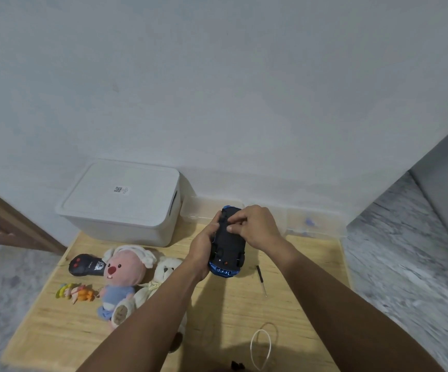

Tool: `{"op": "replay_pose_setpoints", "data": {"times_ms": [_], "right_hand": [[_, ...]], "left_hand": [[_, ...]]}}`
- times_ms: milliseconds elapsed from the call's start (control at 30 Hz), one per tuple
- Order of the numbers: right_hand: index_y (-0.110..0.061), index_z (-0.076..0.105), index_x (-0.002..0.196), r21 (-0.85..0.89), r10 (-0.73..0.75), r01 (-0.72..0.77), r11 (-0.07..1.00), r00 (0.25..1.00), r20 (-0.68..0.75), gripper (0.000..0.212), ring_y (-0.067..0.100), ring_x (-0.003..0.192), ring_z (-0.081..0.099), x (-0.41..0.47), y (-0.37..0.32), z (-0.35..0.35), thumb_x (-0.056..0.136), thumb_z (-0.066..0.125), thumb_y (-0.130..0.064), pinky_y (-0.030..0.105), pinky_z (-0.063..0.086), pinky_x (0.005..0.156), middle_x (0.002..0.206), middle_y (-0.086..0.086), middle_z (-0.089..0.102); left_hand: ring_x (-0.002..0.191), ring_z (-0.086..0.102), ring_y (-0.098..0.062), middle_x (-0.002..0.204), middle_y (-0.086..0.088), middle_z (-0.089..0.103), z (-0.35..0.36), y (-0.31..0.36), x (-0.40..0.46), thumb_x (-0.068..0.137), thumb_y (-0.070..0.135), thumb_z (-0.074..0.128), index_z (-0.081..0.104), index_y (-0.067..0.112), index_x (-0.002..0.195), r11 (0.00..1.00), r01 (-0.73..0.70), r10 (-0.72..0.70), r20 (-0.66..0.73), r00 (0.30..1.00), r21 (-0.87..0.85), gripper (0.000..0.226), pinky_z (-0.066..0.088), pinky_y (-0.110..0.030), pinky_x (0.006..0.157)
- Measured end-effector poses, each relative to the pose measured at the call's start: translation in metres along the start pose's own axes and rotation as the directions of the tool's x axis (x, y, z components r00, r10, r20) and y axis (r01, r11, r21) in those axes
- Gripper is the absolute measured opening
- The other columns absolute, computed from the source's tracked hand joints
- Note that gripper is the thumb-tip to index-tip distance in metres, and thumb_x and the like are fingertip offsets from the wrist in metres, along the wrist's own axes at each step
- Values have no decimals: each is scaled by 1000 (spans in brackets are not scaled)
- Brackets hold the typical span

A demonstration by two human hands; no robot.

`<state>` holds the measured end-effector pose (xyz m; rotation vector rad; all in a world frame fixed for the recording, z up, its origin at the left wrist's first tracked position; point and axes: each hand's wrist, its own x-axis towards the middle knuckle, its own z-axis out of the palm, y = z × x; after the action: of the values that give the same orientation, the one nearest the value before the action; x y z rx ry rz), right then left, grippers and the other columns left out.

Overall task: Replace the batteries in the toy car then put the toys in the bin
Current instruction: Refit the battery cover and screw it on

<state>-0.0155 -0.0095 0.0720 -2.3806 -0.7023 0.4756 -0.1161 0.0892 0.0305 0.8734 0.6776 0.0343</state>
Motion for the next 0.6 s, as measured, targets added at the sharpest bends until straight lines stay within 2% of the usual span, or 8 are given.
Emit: {"op": "replay_pose_setpoints", "data": {"times_ms": [67,200,300,367,467,533,600], "right_hand": [[-21,77,102,-5,10,-10,1000,999,-33,23,16,95,66,-2,1,4,80,77,-22,28,52,86,103,-1,74],[-20,76,102,-32,-56,54,998,997,-44,20,17,94,69,-7,6,11,87,67,-10,31,54,88,101,1,75],[-15,75,96,249,37,-32,968,999,-17,18,15,86,71,-9,14,13,89,63,-4,33,57,87,91,2,74],[-16,73,90,361,164,-124,924,983,-80,15,16,83,70,-8,28,14,89,64,-5,36,58,85,88,1,72],[-16,73,94,271,289,-256,928,953,-87,13,19,90,69,-9,57,22,87,65,-8,35,56,88,95,3,73],[-16,74,100,108,327,-320,941,944,-44,18,19,96,67,-13,76,31,84,67,-10,29,53,89,101,3,73],[-17,73,103,-68,362,-362,930,932,-19,21,20,99,65,-20,91,41,83,70,-15,27,51,85,105,2,72]], "left_hand": [[98,69,-29,110,-9,73,2,-2,0,101,23,41,57,34,133,998,-36,37,-5,999,58,38,57,-41,79],[99,69,-29,113,-7,70,-1,-4,3,96,18,53,50,42,137,973,-66,83,-68,994,221,47,58,-42,80],[98,68,-32,103,-5,72,-8,-8,4,95,15,56,44,41,142,964,-70,98,-96,991,256,55,57,-48,86],[97,68,-32,99,-1,70,-13,-9,6,96,14,55,34,40,147,963,-59,93,-122,988,261,62,57,-47,85],[92,68,-28,97,4,67,-20,-14,8,97,14,54,21,36,152,967,-21,63,-159,985,256,68,58,-43,78],[88,66,-22,96,7,63,-23,-16,9,97,13,52,21,32,153,964,-5,55,-180,982,266,67,56,-36,68],[88,64,-19,105,3,62,-25,-19,10,97,13,53,23,30,152,960,16,42,-197,979,281,65,54,-32,64]]}}
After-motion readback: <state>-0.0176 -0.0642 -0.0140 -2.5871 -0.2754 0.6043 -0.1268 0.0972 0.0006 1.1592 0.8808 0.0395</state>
